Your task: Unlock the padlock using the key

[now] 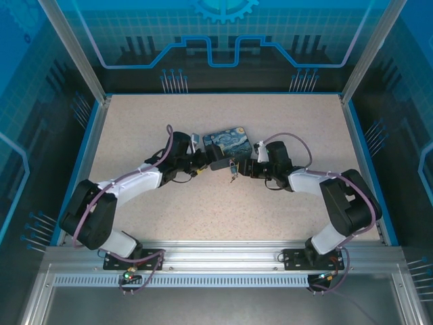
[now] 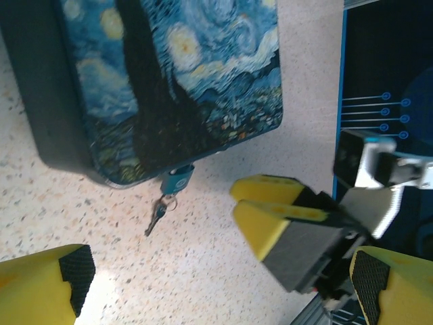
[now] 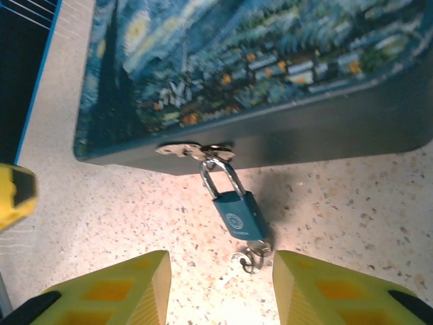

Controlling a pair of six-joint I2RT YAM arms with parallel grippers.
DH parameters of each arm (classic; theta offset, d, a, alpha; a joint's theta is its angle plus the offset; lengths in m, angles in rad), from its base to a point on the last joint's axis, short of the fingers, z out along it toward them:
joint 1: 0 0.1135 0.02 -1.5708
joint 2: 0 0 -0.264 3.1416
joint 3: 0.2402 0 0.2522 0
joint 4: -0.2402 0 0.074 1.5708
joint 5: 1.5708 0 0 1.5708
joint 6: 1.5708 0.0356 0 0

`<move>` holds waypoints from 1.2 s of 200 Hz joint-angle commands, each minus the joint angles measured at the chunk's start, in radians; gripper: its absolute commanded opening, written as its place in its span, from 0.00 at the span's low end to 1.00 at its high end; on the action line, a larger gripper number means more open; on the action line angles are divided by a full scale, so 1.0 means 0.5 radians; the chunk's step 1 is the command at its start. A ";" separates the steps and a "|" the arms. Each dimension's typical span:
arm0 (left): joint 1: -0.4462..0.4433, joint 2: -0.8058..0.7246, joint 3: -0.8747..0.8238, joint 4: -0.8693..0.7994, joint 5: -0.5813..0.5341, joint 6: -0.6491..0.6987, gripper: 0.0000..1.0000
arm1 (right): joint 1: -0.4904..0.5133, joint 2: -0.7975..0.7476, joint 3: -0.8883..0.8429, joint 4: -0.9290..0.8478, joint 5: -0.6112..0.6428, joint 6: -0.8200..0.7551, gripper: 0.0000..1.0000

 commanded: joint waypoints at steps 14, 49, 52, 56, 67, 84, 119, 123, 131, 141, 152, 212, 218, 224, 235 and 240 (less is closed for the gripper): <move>0.033 0.048 0.127 -0.086 0.011 0.066 0.99 | 0.022 0.132 0.052 0.080 0.023 -0.136 0.44; 0.054 0.073 0.130 -0.038 0.042 0.028 0.99 | 0.075 0.246 0.159 0.029 0.064 -0.216 0.44; 0.056 0.074 0.127 -0.032 0.045 0.023 0.99 | 0.081 0.256 0.166 0.026 0.071 -0.223 0.44; 0.058 0.076 0.125 -0.023 0.050 0.019 0.99 | 0.090 0.269 0.176 0.021 0.082 -0.228 0.44; 0.067 0.085 0.120 -0.003 0.061 0.006 0.99 | 0.110 0.299 0.204 0.009 0.100 -0.250 0.44; 0.081 0.100 0.111 0.033 0.084 -0.021 0.99 | 0.145 0.338 0.241 -0.018 0.160 -0.281 0.43; 0.098 0.131 0.109 0.097 0.124 -0.053 0.99 | 0.168 0.408 0.259 -0.014 0.198 -0.295 0.41; 0.102 0.135 0.107 0.105 0.127 -0.057 0.99 | 0.166 0.410 0.255 -0.013 0.200 -0.294 0.40; 0.107 0.140 0.102 0.120 0.137 -0.066 0.99 | 0.169 0.417 0.251 -0.011 0.202 -0.293 0.39; 0.113 0.146 0.096 0.137 0.144 -0.073 0.99 | 0.168 0.421 0.248 -0.010 0.208 -0.298 0.38; 0.120 0.153 0.085 0.162 0.153 -0.088 0.99 | 0.169 0.426 0.241 -0.005 0.215 -0.296 0.37; 0.149 0.170 0.034 0.253 0.175 -0.135 0.99 | 0.168 0.456 0.226 0.034 0.238 -0.244 0.25; 0.147 0.169 0.035 0.255 0.175 -0.135 0.99 | 0.169 0.451 0.224 0.034 0.243 -0.238 0.24; 0.150 0.171 0.036 0.257 0.175 -0.135 0.99 | 0.169 0.448 0.222 0.037 0.242 -0.232 0.24; 0.150 0.177 0.040 0.259 0.172 -0.135 0.99 | 0.169 0.438 0.223 0.032 0.248 -0.225 0.20; 0.150 0.178 0.044 0.257 0.172 -0.135 0.99 | 0.169 0.433 0.220 0.031 0.249 -0.219 0.18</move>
